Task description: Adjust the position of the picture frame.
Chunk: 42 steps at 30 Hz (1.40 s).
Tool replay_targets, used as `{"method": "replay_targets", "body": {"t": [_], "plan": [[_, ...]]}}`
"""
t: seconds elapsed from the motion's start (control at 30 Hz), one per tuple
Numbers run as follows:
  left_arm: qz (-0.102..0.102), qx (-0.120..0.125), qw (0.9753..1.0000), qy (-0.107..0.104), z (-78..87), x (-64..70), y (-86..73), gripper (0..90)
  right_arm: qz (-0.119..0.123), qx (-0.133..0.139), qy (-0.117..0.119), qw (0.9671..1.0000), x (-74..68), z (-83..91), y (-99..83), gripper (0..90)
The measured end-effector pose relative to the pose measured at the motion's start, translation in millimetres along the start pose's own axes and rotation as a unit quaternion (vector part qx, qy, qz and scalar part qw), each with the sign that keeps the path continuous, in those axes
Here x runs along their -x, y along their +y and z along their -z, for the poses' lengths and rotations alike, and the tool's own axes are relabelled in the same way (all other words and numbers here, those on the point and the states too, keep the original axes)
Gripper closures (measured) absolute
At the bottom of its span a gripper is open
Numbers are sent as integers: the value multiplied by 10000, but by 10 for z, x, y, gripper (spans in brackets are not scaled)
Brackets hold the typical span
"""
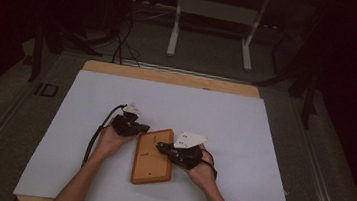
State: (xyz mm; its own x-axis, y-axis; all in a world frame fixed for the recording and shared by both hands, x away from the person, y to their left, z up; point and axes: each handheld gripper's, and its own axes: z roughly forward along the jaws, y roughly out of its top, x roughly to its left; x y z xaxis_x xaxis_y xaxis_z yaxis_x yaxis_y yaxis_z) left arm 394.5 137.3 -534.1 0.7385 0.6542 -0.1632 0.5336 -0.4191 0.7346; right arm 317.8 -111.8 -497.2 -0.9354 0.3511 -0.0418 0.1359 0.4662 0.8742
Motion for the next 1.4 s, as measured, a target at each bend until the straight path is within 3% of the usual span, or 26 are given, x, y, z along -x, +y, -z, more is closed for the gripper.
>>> {"method": "replay_targets", "body": {"t": [0.13,0.33,0.5,0.6,0.83,1.07,1.2,1.4], "plan": [[113,-18,9999,-108,-80,-24,-2,900,-60,-68,-30,10000,45,25,-53,846],[4,-207,9997,-109,-20,27,-45,900,-158,-179,-265,9994,149,65,-78,846],[-81,-329,9994,-53,35,118,-99,900,-204,-346,-476,9981,230,94,-80,845],[-27,-301,9995,-26,69,183,-150,900,-170,-503,-660,9964,270,84,-101,845],[19,-292,9996,25,163,346,-248,900,-410,-623,-890,9932,391,30,-149,844],[111,-246,9994,217,242,532,-341,900,-711,-520,-932,9917,488,-49,-166,844],[-13,-112,9996,240,319,657,-366,900,-825,-474,-926,9911,548,-88,-161,843],[28,-23,9995,316,388,679,-403,900,-898,-375,-827,9918,598,-209,-147,842]]}}
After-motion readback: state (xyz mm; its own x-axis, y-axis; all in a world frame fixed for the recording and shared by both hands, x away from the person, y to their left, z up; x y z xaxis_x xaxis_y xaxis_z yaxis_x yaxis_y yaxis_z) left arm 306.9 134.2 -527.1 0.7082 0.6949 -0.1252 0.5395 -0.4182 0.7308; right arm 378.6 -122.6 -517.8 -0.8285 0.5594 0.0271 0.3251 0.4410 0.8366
